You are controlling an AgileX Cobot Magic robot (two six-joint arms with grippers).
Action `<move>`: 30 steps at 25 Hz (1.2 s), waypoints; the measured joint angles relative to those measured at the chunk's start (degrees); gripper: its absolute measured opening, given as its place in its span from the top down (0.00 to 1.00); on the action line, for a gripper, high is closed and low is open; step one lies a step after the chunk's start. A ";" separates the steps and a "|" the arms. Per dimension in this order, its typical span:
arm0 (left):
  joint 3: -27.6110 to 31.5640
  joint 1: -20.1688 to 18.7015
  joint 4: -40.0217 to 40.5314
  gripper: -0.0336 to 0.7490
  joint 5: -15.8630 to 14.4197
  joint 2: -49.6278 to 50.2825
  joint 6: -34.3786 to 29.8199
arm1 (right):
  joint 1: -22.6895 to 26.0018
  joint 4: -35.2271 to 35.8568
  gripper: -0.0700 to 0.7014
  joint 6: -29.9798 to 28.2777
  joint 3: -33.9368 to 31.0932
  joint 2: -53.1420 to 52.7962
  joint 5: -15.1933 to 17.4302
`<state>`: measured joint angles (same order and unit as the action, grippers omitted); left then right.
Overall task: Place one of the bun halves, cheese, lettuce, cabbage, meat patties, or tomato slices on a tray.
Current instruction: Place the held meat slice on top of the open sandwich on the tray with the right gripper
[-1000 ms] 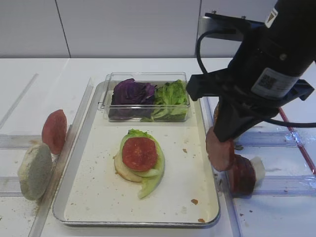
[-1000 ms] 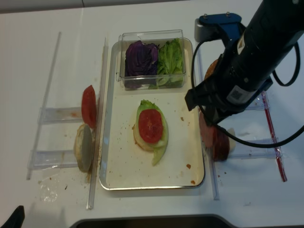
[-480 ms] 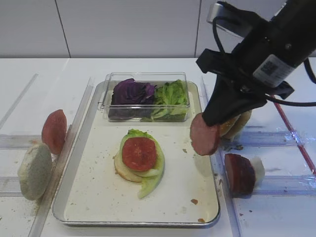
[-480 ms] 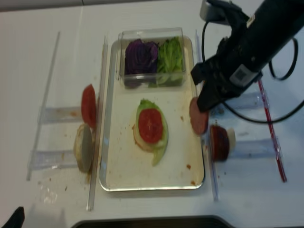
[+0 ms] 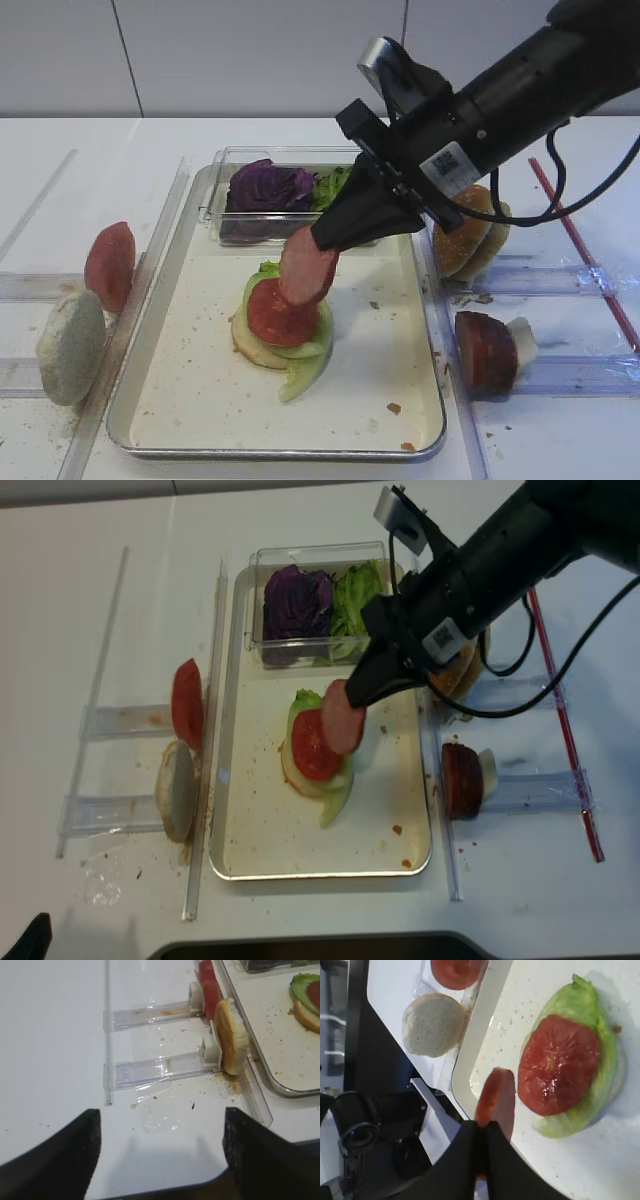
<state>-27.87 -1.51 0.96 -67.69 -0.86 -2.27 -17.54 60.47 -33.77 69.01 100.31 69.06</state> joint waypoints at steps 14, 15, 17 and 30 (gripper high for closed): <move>0.00 0.00 0.00 0.35 0.00 0.00 0.00 | -2.17 9.33 0.85 -3.84 0.00 7.05 -1.21; 0.00 0.00 0.00 0.35 0.00 0.00 0.00 | -2.60 9.84 0.85 -3.84 0.00 7.55 -1.21; 0.00 0.00 0.00 0.35 0.00 0.00 0.00 | -3.33 10.32 0.85 -4.06 0.00 8.58 -1.21; 0.00 0.00 0.00 0.35 0.00 0.00 0.00 | -3.32 11.85 0.85 -7.90 0.00 10.61 -1.48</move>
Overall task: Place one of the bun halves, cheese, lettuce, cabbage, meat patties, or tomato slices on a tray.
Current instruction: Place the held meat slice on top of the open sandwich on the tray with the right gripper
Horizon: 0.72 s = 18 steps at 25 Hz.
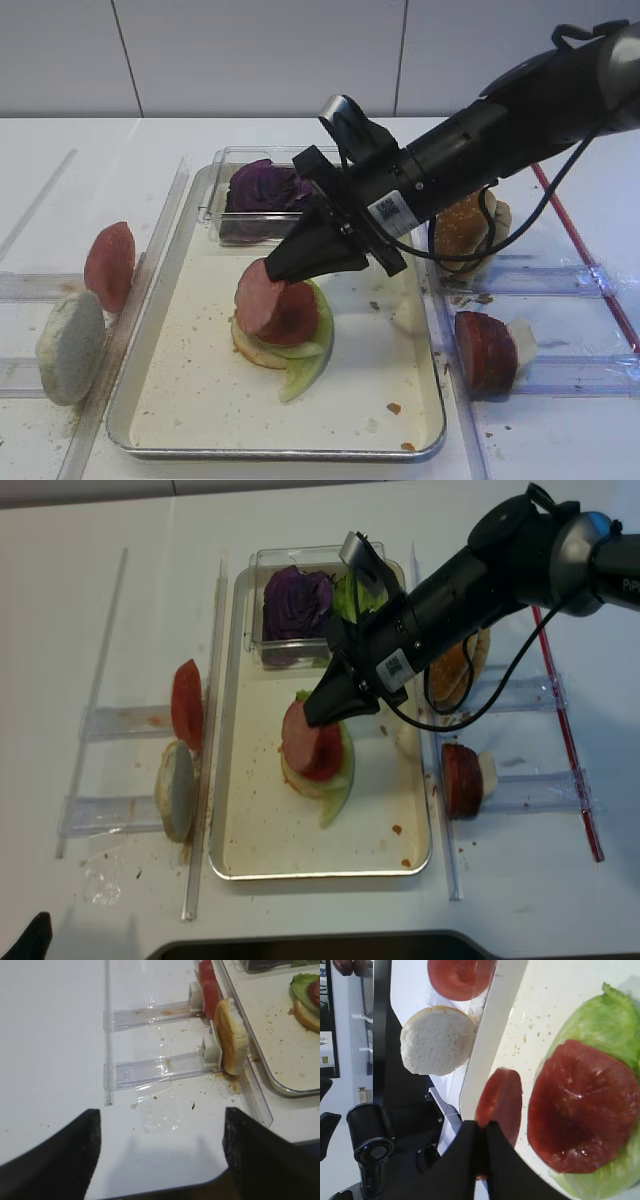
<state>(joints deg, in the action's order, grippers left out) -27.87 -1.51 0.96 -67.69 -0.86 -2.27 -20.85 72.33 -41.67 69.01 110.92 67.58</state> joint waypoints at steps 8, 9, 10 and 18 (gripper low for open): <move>0.00 0.00 0.00 0.35 0.00 0.00 0.00 | 0.00 -0.55 0.85 -0.78 0.00 2.06 0.00; 0.00 0.00 0.00 0.35 0.00 0.00 0.00 | 0.00 -0.65 0.85 -0.78 0.00 2.18 0.00; 0.00 0.00 0.00 0.35 0.00 0.00 0.00 | 0.00 -0.76 0.85 -0.78 0.00 2.30 0.00; 0.00 0.00 0.00 0.35 0.00 0.00 0.02 | 0.25 -1.33 0.85 -1.18 0.00 2.40 0.00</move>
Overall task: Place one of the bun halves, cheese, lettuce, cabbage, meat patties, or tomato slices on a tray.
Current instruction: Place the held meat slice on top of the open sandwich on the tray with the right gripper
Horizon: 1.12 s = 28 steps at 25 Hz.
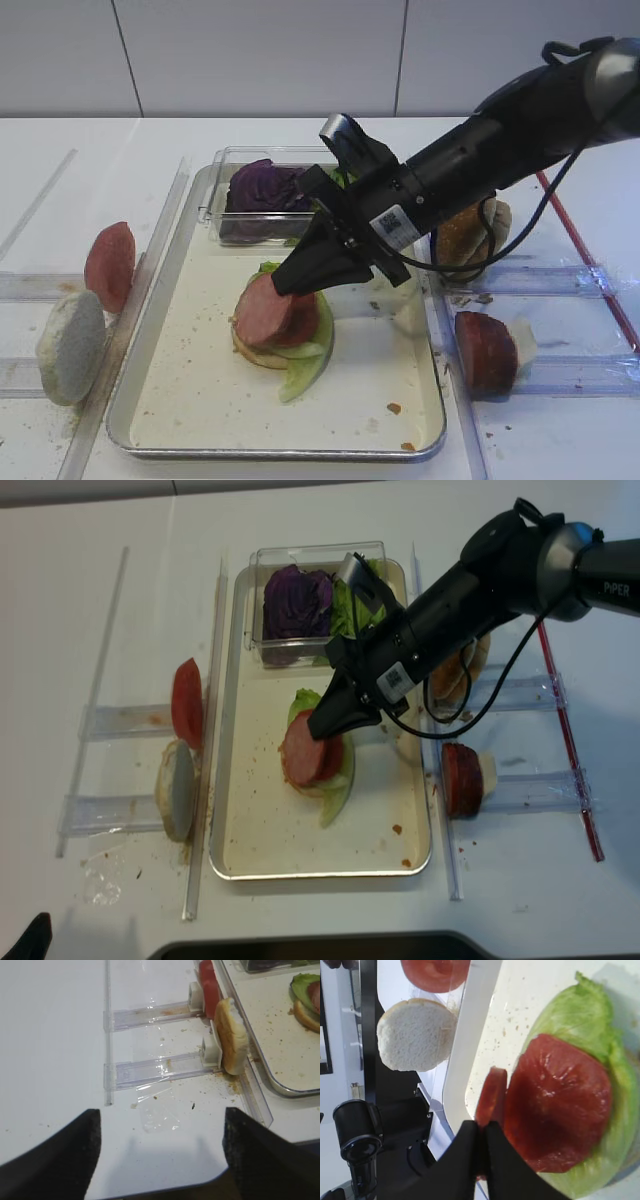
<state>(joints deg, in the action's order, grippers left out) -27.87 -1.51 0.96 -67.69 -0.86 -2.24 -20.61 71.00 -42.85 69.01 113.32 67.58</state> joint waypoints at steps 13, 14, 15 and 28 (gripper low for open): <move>0.00 0.00 0.00 0.35 0.00 0.00 0.00 | 2.07 -1.77 0.85 1.40 0.00 0.00 -0.11; 0.00 0.00 0.00 0.35 0.00 0.00 0.00 | 2.07 -1.77 0.85 1.47 0.00 0.00 -0.11; 0.00 0.00 0.00 0.35 0.00 0.00 0.00 | 2.07 -1.77 0.84 1.47 0.00 0.00 -0.11; 0.00 0.00 0.00 0.35 0.00 0.00 0.00 | 2.07 -0.42 0.25 1.76 0.00 0.00 -0.11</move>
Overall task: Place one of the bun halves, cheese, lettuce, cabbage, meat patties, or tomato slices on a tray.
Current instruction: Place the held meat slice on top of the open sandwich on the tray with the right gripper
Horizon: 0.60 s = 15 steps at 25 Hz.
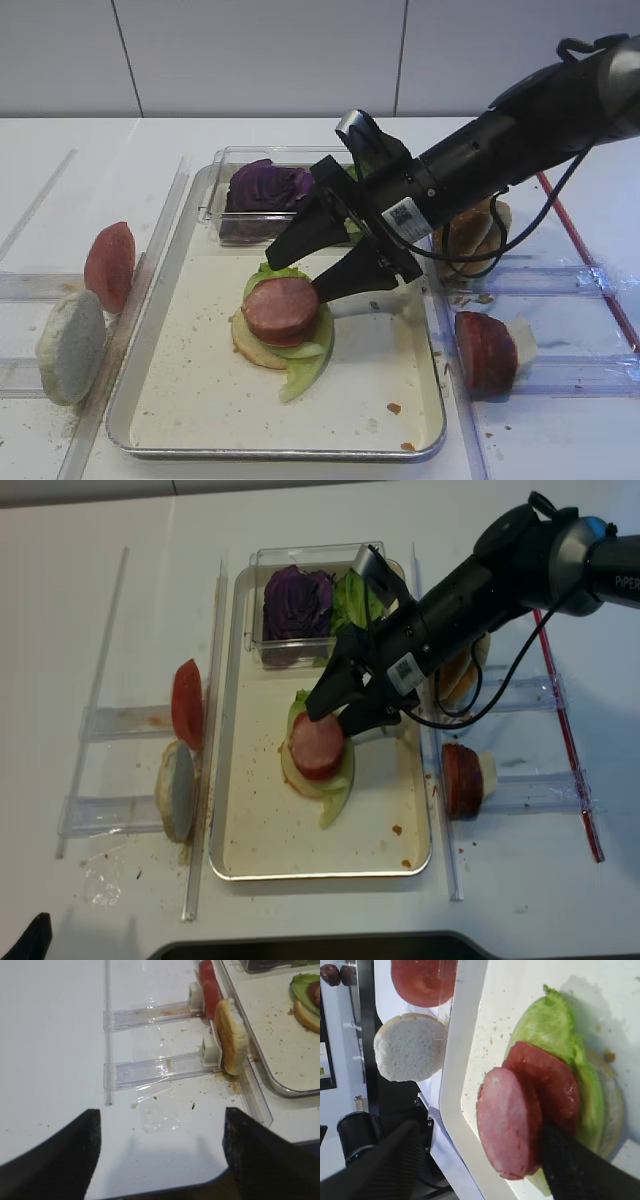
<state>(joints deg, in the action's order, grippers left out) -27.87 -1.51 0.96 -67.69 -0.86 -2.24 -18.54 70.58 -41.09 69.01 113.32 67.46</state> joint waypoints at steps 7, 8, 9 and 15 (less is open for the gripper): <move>0.00 0.00 0.00 0.35 0.00 0.00 0.00 | 0.00 -5.32 0.25 7.38 4.17 0.00 0.10; 0.00 0.00 0.00 0.35 0.00 0.00 0.00 | 0.00 -6.64 0.25 8.94 5.30 0.00 0.10; 0.00 0.00 0.00 0.35 0.00 0.00 0.00 | 0.00 -8.28 0.25 10.49 6.26 0.00 0.21; 0.00 0.00 0.00 0.35 0.00 0.00 0.10 | 0.00 -14.68 0.25 17.31 10.87 -0.57 0.56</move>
<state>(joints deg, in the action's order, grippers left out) -27.87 -1.51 0.96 -67.69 -0.86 -2.14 -18.54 55.90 -23.78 79.89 112.75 68.03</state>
